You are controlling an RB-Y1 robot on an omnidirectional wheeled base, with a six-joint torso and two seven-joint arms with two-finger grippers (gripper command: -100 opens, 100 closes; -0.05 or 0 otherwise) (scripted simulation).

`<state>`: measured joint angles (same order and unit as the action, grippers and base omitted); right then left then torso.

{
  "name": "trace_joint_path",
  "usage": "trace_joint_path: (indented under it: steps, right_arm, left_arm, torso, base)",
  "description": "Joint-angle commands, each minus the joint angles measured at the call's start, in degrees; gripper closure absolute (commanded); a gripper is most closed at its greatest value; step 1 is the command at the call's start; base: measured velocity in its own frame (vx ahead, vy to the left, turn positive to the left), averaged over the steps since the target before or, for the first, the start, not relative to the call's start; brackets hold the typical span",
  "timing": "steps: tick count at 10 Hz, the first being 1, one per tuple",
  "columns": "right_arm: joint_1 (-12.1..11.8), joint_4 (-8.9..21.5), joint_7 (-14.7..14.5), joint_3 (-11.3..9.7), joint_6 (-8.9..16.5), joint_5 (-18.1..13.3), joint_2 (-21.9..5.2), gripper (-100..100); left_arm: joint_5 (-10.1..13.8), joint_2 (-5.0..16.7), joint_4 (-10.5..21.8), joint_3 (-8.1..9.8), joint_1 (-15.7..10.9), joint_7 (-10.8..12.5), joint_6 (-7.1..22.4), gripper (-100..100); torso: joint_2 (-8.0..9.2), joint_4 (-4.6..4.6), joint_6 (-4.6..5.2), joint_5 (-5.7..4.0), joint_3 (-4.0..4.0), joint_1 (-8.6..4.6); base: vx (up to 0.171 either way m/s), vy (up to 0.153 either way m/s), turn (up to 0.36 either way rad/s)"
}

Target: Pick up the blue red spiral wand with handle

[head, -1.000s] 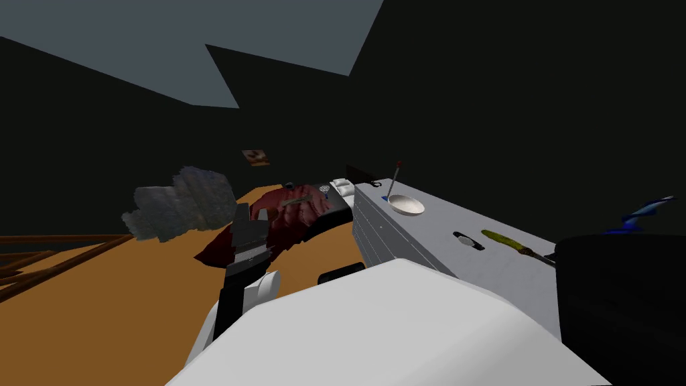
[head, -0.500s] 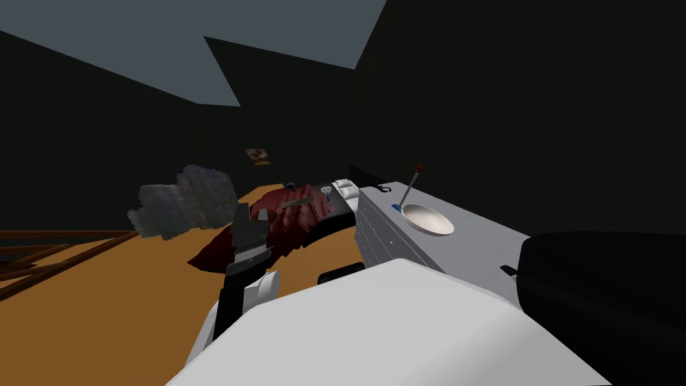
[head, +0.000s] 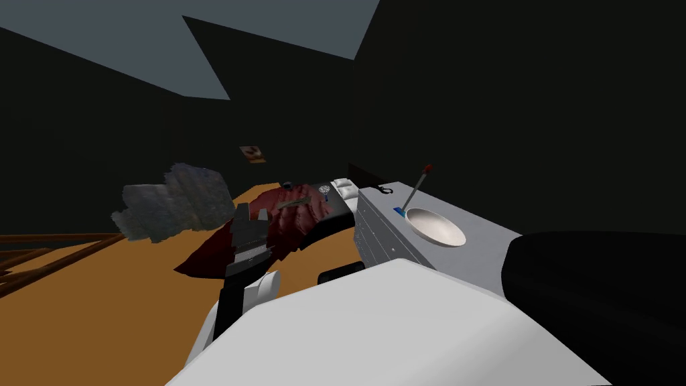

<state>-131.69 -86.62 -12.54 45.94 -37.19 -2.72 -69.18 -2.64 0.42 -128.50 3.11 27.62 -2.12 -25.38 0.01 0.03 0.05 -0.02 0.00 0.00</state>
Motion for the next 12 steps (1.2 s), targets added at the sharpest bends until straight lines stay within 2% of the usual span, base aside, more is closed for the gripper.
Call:
trace_joint_path:
  steps: [1, 5, 6, 7, 11, 12]
  right_arm:
    - [-0.5, -1.2, -2.2, 0.1, 1.5, 1.7, -0.9, -100]
    - [-3.0, -5.7, -6.8, 1.6, 5.3, 5.9, -3.1, -100]
    - [-2.3, -4.3, -5.8, 1.1, 4.5, 5.2, -2.7, -100]
    - [-2.4, -4.4, -6.1, 1.1, 4.7, 5.3, -2.8, 100]
    - [-2.4, -4.2, -6.1, 1.2, 4.8, 5.3, -2.7, 100]
    - [-2.4, -4.2, -6.1, 1.2, 4.8, 5.3, -2.7, 0]
  left_arm:
    - [0.0, 0.0, 0.0, 0.00, 0.0, 0.0, 0.0, 0]
    - [0.0, 0.0, 0.0, -0.01, 0.0, 0.0, 0.0, 0]
    - [0.0, 0.0, 0.0, -0.01, 0.0, 0.0, 0.0, 0]
    - [0.0, 0.0, 0.0, -0.01, 0.0, 0.0, 0.0, 0]
    - [0.0, 0.0, 0.0, -0.01, 0.0, 0.0, 0.0, 0]
    - [0.0, 0.0, 0.0, -0.01, 0.0, 0.0, 0.0, 0]
  torso:
    - [0.00, 0.00, 0.00, 0.00, 0.00, 0.00]
    - [0.04, 0.00, -0.03, 0.04, 0.02, 0.21]
    - [0.03, 0.02, -0.05, -0.08, 0.02, 0.24]
    - [0.08, 0.04, -0.06, -0.14, 0.05, 0.20]
    - [0.13, 0.06, -0.07, -0.28, 0.09, 0.10]
    - [0.13, 0.06, -0.08, -0.28, 0.09, 0.10]
  base:
    - [0.055, -0.060, -0.197]
    - [0.030, 0.006, -0.084]
    - [0.007, 0.016, -0.017]
    - [0.000, 0.000, 0.000]
    - [0.000, -0.001, 0.000]
    - [0.000, 0.000, 0.000]
